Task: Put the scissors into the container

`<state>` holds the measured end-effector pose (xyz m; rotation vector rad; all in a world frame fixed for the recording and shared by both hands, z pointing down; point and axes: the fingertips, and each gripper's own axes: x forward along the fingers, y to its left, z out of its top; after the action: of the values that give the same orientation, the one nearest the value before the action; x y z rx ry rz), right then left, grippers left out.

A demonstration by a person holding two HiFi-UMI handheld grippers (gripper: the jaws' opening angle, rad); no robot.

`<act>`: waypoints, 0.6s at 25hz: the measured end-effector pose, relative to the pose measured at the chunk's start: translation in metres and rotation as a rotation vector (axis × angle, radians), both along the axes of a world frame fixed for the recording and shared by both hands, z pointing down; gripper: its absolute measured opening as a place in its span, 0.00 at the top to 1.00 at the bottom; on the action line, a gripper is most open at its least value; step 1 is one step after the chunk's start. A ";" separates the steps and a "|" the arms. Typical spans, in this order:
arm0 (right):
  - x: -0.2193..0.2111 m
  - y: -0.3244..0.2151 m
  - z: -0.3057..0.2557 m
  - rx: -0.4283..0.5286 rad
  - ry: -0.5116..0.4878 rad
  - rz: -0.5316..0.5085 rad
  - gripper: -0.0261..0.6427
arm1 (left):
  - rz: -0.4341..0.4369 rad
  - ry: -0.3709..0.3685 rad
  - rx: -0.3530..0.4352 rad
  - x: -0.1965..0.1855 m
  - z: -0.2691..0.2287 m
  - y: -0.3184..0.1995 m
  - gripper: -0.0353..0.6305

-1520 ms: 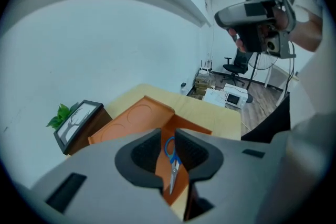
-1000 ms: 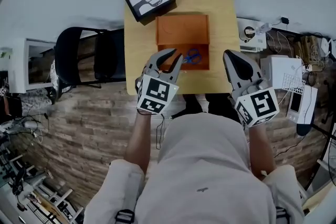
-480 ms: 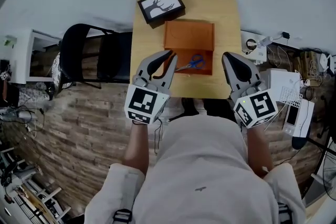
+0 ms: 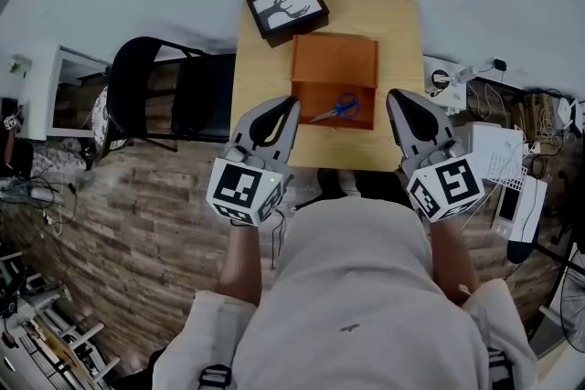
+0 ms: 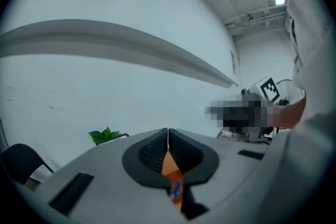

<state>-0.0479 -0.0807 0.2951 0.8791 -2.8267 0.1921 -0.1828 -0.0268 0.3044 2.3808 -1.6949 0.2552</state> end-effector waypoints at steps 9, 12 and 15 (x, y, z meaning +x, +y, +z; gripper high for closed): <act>-0.007 0.008 0.004 0.004 0.017 -0.034 0.97 | -0.011 0.009 -0.004 -0.004 0.004 0.004 0.93; -0.008 0.011 0.005 0.008 0.024 -0.042 0.97 | -0.015 0.010 -0.005 -0.005 0.005 0.005 0.93; -0.008 0.012 0.005 0.013 0.031 -0.043 0.97 | -0.014 0.010 -0.006 -0.005 0.005 0.006 0.93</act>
<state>-0.0556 -0.0690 0.3004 0.8156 -2.8180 0.1530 -0.1875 -0.0211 0.3097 2.3603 -1.7035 0.2451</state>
